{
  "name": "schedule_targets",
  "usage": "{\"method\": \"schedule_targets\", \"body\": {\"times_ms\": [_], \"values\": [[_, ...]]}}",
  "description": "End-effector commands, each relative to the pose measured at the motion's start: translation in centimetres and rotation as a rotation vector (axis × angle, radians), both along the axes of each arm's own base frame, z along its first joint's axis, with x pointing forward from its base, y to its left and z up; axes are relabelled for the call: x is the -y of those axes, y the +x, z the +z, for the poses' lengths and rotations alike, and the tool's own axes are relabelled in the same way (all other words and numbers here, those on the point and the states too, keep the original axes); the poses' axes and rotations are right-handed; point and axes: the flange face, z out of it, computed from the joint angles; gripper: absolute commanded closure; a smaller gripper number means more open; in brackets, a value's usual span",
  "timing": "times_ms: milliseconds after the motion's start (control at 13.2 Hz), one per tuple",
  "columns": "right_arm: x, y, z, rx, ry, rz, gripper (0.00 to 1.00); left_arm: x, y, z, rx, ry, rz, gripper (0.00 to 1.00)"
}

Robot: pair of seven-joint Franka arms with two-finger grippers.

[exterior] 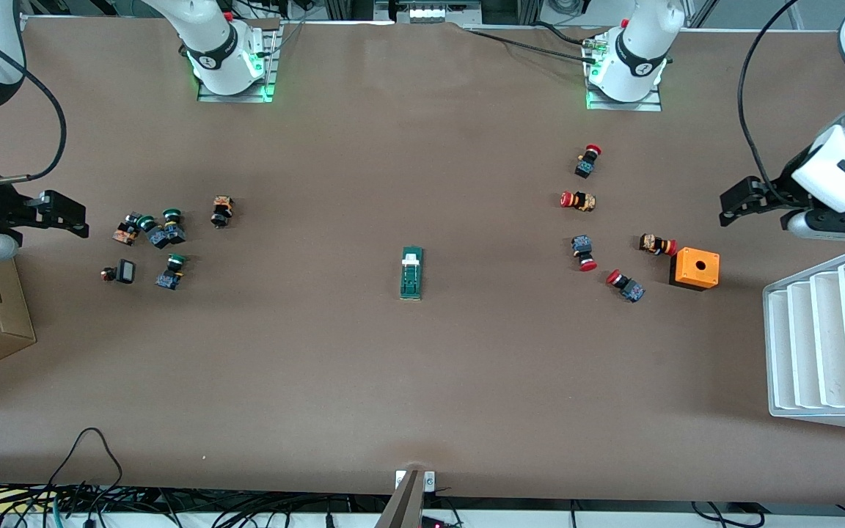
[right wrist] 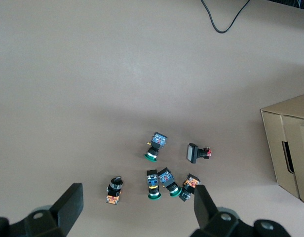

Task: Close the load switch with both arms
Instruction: 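Move the left gripper over the green load switch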

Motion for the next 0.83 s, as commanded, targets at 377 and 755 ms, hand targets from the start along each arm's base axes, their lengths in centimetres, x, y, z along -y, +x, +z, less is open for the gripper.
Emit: {"method": "schedule_targets", "body": {"times_ms": [377, 755], "values": [[0.2, -0.5, 0.9, 0.002, -0.013, 0.014, 0.01, 6.9, -0.5, 2.1, 0.037, -0.026, 0.017, 0.0], [0.5, -0.5, 0.9, 0.002, -0.012, 0.009, 0.01, 20.7, -3.2, 2.5, 0.119, -0.088, 0.039, 0.0]]}}
